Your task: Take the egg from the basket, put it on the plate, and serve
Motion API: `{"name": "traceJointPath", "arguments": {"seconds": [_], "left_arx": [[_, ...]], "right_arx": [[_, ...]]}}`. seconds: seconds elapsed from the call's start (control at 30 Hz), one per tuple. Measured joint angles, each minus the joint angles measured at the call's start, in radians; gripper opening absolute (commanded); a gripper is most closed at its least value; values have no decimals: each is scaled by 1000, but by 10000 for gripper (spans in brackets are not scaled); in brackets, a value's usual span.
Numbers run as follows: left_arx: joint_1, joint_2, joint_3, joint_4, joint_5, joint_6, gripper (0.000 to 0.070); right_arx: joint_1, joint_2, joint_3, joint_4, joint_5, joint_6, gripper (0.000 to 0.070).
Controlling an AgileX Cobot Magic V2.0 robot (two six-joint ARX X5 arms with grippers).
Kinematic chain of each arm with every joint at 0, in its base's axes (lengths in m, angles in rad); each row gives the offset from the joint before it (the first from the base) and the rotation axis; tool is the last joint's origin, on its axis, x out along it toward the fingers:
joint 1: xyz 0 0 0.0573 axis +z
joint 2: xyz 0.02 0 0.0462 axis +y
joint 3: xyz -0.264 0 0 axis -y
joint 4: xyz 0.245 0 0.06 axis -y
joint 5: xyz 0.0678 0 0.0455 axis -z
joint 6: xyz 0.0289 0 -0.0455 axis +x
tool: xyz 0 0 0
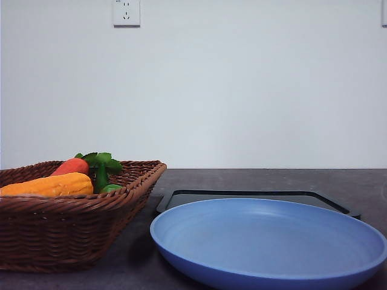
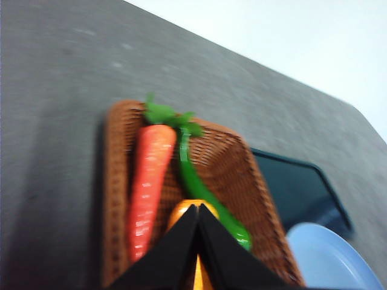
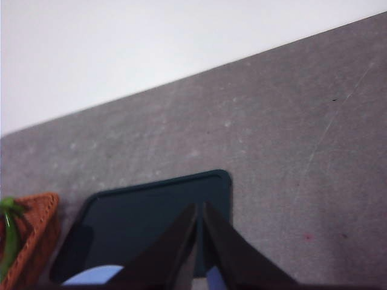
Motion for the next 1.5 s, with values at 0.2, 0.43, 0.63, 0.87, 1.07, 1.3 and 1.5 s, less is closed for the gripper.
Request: {"name": "traceJointPath", "arguments": {"seconds": [0.2, 0.43, 0.63, 0.87, 1.07, 1.3, 1.5], "left_arx": [[-28, 197, 118, -31, 109, 55, 0], [-110, 411, 225, -195, 157, 172, 0], [-192, 491, 243, -215, 181, 219, 112], [-231, 499, 244, -168, 182, 214, 309], [-231, 499, 245, -148, 182, 200, 308], [-231, 499, 245, -148, 182, 190, 308], [-231, 499, 245, -148, 182, 190, 308]], "right_arx": [[0, 178, 137, -98, -77, -92, 0], [0, 354, 177, -207, -211, -152, 0], [9, 519, 177, -309, -340, -194, 182], [79, 705, 171, -275, -361, -206, 235], [144, 865, 131, -142, -359, -178, 234], [193, 1049, 130, -7, -359, -152, 185], [218, 1123, 130, 45, -359, -133, 46]]}}
